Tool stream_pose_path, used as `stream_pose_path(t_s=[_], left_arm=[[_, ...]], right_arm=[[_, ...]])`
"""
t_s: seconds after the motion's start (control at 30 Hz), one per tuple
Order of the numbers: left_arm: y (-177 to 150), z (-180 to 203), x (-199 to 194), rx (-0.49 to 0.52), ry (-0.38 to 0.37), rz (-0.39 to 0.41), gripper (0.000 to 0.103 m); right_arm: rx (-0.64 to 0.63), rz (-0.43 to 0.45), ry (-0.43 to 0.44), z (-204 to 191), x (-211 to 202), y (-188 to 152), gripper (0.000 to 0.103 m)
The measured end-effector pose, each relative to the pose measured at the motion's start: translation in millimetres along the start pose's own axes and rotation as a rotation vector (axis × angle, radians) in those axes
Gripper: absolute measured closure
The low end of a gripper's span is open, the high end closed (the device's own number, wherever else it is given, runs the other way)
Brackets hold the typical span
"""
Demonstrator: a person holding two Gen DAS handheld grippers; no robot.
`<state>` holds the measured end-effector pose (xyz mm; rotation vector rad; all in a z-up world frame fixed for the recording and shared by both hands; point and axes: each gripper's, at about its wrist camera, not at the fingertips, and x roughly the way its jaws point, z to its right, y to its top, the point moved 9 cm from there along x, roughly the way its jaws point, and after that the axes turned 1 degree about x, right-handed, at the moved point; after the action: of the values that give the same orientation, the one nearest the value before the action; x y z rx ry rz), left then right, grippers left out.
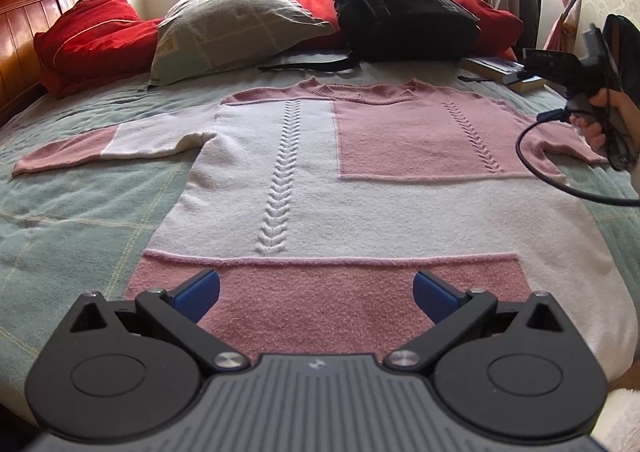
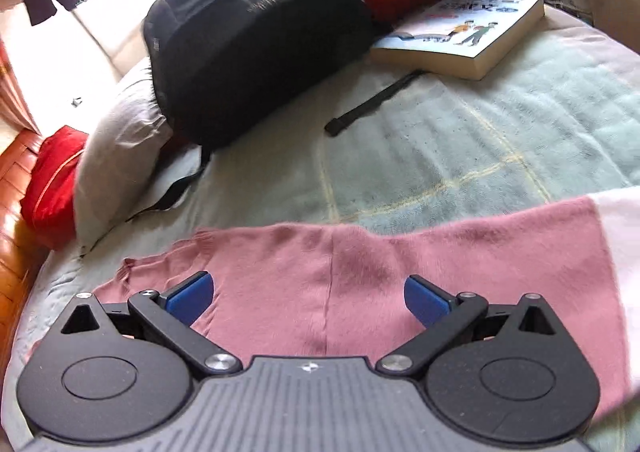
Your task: Fold clothes
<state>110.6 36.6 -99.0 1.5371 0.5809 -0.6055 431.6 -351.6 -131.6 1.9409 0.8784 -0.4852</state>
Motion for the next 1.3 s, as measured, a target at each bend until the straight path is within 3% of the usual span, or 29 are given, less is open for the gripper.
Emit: stream_pose_path(t_s=[0.1, 0.3, 0.47, 0.67, 0.8, 1.13, 1.3], left_arm=[[0, 6, 1, 0.018, -0.011, -0.003, 0.001], [-4, 17, -4, 0.042, -0.013, -0.007, 0.001], [-4, 22, -8, 0.04, -0.006, -0.003, 0.001], [-1, 39, -7, 0.085, 0.004, -0.015, 0.001], [1, 49, -2, 0.1, 0.004, -0.027, 0.001], [2, 61, 2, 0.126, 0.021, -0.047, 0.001], [7, 68, -2, 0.147, 0.022, -0.034, 0.001]], right_arm=[[-0.017, 0.002, -0.021, 11, -16, -15, 0.0], [0.109, 0.007, 0.005, 63, -49, -24, 0.0], [0.123, 0.093, -0.017, 93, -85, 10, 0.0], [0.237, 0.171, -0.115, 166, -100, 52, 0.0], [0.277, 0.173, -0.111, 198, -96, 56, 0.0], [0.307, 0.202, -0.251, 258, -106, 67, 0.0], [0.33, 0.224, -0.273, 260, -118, 64, 0.0]])
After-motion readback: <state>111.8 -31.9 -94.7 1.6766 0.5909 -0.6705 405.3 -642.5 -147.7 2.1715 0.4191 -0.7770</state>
